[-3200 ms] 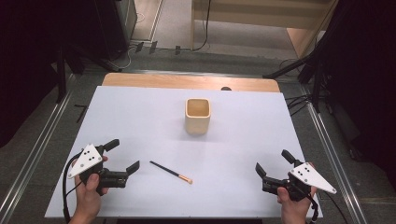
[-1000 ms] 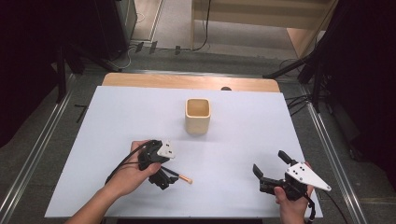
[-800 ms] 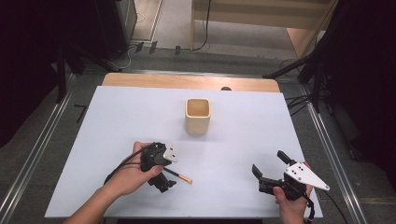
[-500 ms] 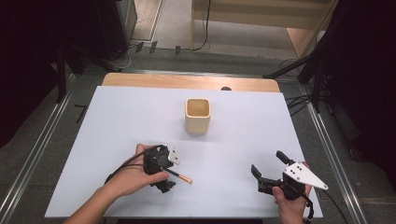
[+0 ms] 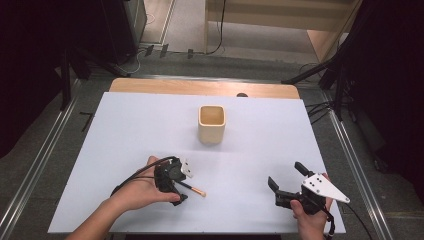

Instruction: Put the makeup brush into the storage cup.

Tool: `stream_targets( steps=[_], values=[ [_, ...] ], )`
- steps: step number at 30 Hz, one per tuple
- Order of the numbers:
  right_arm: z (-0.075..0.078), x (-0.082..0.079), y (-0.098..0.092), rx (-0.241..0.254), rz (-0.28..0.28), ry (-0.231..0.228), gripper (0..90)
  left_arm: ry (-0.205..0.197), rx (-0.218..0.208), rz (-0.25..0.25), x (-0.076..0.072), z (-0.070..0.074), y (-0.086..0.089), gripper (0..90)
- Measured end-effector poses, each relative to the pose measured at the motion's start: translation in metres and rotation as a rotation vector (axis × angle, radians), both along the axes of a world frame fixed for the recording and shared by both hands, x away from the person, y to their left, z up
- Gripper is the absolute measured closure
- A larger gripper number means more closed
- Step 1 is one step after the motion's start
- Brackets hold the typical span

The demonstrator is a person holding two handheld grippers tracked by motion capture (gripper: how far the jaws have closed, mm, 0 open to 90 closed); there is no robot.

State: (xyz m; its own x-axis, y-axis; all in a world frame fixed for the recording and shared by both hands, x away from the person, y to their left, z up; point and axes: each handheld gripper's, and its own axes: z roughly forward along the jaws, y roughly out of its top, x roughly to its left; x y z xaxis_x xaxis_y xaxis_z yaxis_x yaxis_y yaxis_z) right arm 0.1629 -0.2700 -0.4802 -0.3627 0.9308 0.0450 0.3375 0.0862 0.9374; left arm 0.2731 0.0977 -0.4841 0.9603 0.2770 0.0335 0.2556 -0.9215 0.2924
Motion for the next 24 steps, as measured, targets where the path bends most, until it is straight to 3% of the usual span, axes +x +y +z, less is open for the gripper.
stream_targets(
  steps=[3,5,7,10,16,19,21,24],
  values=[
    [0.000,0.000,0.000,-0.004,-0.001,-0.003,2.5,0.006,-0.004,-0.008,-0.002,0.002,0.000,30.0],
    [-0.001,0.000,0.000,-0.003,0.001,-0.002,2.8,0.009,-0.003,-0.009,-0.002,0.005,0.000,45.7],
    [0.000,0.000,0.001,-0.004,0.002,-0.001,3.2,0.019,0.005,-0.006,0.000,0.007,0.001,67.6],
    [-0.001,0.000,0.002,-0.008,0.003,-0.001,3.6,0.034,0.005,-0.009,0.002,0.007,0.001,82.6],
    [-0.001,0.000,0.003,-0.011,0.007,0.005,4.6,0.026,0.015,-0.006,0.000,0.008,0.000,84.8],
    [-0.001,0.000,0.004,-0.009,0.012,0.005,5.2,0.037,-0.017,0.006,0.001,0.008,0.003,84.9],
    [0.000,-0.001,0.005,-0.008,0.013,0.003,5.3,0.074,-0.067,0.014,0.002,0.008,0.007,84.9],
    [0.001,0.000,0.006,-0.003,0.015,0.003,5.5,0.071,-0.098,0.023,0.002,0.008,0.010,84.9]
  ],
)
